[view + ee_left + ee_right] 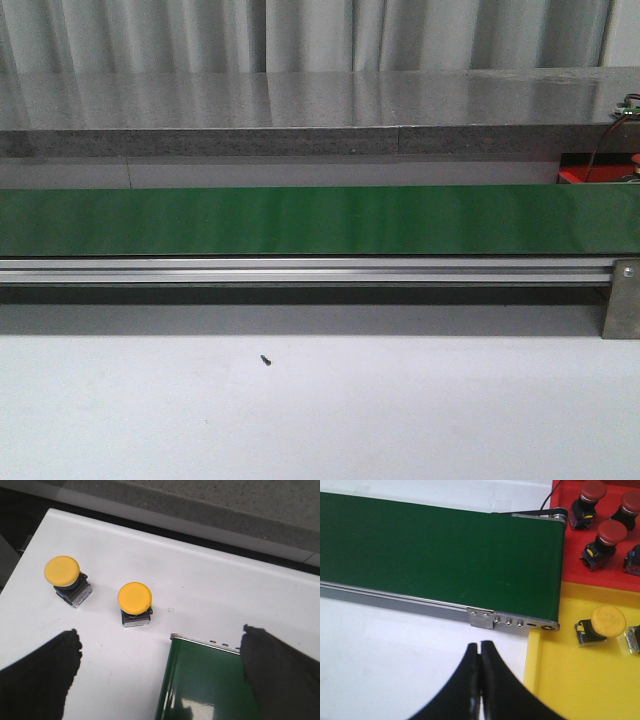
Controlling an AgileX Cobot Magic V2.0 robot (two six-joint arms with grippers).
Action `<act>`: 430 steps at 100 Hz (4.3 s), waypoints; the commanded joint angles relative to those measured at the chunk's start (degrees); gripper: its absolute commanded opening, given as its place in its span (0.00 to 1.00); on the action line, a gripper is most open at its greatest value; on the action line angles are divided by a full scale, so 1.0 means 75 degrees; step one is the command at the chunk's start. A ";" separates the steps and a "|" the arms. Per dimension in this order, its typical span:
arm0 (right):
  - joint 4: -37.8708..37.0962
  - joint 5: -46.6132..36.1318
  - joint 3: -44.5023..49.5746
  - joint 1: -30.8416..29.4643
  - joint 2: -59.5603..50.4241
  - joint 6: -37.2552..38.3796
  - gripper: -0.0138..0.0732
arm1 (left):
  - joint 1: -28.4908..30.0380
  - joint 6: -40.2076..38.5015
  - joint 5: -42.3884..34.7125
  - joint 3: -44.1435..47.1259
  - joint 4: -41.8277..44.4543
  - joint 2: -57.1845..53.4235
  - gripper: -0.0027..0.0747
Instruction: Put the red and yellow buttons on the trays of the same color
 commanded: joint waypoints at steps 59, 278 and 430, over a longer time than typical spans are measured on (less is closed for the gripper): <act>0.0089 -0.0377 -0.0201 0.0007 -0.0059 -0.0062 0.08 | 0.0005 -0.0090 -0.1338 -0.0835 0.0351 0.1491 0.78; 0.0089 -0.0375 -0.0201 0.0007 -0.0059 -0.0062 0.08 | -0.0573 -0.0046 -0.2143 -0.1981 0.0935 0.3163 0.78; 0.0089 -0.0375 -0.0201 0.0007 -0.0059 -0.0062 0.08 | -0.0590 -0.0059 0.0718 -0.1949 0.0371 0.1161 0.24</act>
